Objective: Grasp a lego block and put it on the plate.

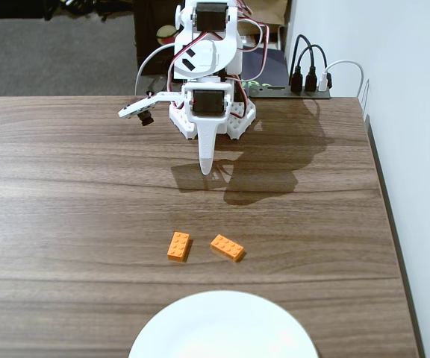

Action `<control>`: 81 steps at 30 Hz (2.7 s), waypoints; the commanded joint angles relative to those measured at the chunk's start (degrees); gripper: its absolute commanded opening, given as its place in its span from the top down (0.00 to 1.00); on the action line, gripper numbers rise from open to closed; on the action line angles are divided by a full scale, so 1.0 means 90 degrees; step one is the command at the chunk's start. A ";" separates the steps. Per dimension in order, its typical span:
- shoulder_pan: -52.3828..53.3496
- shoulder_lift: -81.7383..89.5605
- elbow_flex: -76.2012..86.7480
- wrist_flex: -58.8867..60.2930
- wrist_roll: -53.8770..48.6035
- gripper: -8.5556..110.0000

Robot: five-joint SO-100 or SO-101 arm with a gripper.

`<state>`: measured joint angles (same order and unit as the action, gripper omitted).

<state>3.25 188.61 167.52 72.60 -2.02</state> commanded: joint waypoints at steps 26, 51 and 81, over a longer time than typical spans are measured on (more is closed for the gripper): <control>-0.0020 -0.0010 -0.0010 0.0010 -0.0010 0.92; -0.0059 -0.0098 -0.0029 -0.0039 -0.0039 0.92; 0.0859 -0.5107 -0.2852 -0.1348 -0.2852 0.92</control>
<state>10.46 143.79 144.93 61.17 -24.08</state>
